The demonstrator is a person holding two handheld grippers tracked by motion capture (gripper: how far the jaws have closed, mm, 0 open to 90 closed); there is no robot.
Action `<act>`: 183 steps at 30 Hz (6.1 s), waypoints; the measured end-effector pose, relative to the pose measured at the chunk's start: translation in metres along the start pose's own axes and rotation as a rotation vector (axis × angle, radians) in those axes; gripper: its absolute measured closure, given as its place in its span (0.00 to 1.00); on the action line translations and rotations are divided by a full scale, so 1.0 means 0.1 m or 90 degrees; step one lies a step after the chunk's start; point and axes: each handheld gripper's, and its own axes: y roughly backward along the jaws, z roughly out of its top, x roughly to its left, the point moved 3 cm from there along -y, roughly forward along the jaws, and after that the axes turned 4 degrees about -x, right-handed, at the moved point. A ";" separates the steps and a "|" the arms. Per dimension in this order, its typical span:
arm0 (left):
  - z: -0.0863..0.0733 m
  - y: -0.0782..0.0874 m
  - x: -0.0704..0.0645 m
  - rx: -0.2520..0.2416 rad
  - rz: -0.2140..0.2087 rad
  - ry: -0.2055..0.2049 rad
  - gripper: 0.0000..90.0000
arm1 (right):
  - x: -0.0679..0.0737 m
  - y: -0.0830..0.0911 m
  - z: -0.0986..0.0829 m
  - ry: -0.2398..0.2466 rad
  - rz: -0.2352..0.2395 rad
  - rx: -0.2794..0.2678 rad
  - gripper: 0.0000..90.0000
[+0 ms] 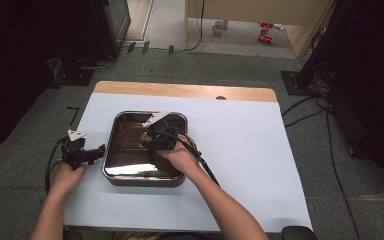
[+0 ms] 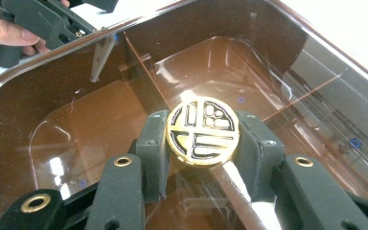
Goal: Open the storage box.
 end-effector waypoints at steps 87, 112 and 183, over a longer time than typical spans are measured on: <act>0.00 0.00 0.00 0.001 0.000 0.000 0.13 | -2.03 1.57 -1.46 -0.243 -0.269 0.000 0.65; 0.00 0.00 0.00 0.001 0.000 0.000 0.14 | -2.15 1.41 -1.67 -0.297 -0.301 0.010 0.58; 0.00 0.00 0.00 0.001 0.000 -0.001 0.14 | -0.60 0.88 -1.66 -0.111 -0.132 -0.037 0.50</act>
